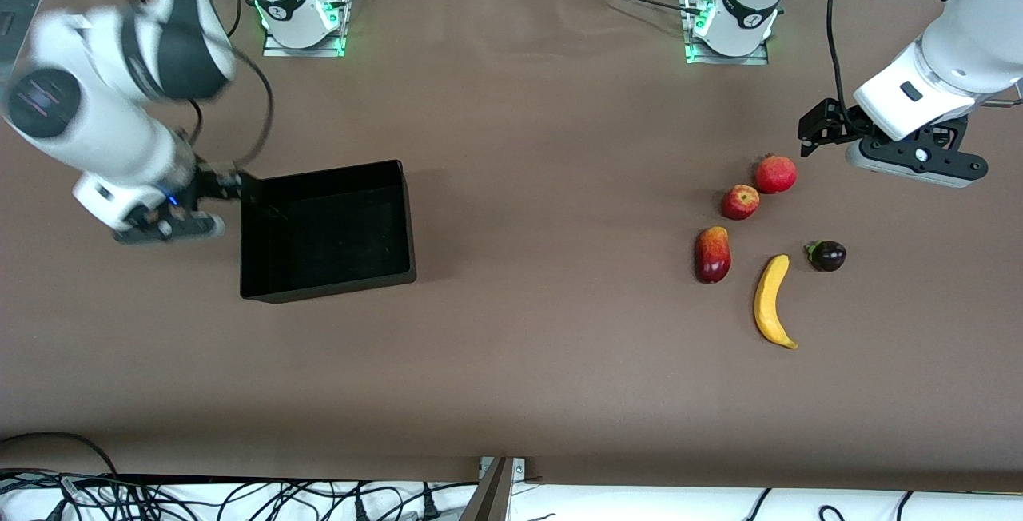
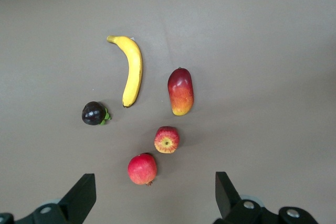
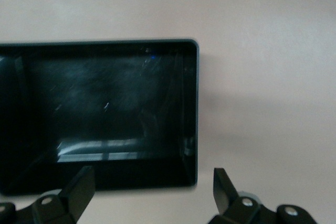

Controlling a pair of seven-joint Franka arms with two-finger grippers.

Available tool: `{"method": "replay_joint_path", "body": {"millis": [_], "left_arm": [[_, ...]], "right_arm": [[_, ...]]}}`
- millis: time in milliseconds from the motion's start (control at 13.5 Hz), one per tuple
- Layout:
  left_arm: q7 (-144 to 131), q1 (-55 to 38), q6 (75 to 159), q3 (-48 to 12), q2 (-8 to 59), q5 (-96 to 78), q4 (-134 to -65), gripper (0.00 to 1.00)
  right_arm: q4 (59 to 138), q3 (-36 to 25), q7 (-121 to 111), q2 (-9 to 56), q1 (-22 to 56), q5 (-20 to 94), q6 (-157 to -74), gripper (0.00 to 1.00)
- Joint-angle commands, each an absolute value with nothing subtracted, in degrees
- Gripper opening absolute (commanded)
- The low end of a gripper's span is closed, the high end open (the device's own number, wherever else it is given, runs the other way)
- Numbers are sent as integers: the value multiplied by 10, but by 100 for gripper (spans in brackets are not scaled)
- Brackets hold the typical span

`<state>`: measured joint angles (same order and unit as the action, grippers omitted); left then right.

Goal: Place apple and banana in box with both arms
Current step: 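Reach the right gripper down to the rim of the black box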

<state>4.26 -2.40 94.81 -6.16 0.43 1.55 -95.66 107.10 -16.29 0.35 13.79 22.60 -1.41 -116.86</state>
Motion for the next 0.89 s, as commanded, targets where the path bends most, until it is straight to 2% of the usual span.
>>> {"method": "replay_joint_path", "body": {"millis": [0, 222, 519, 593, 667, 815], "left_arm": [[34, -26, 930, -61, 6, 25, -943, 100], [38, -18, 926, -53, 7, 25, -940, 100], [39, -12, 926, -55, 21, 25, -921, 100], [38, -12, 926, -56, 22, 25, -920, 100], [39, -12, 926, -57, 22, 25, -920, 100], [38, -12, 926, -57, 22, 25, -920, 100]], "right_arm": [[1146, -162, -24, 169, 186, -15, -1298, 100], [1156, -162, -33, 209, 169, 26, -1322, 98], [1203, -162, -33, 218, 169, 36, -1384, 77], [1216, -161, -33, 218, 169, 37, -1401, 68], [1221, -161, -33, 218, 169, 40, -1407, 51], [1218, -159, -33, 214, 169, 40, -1405, 3]]}}
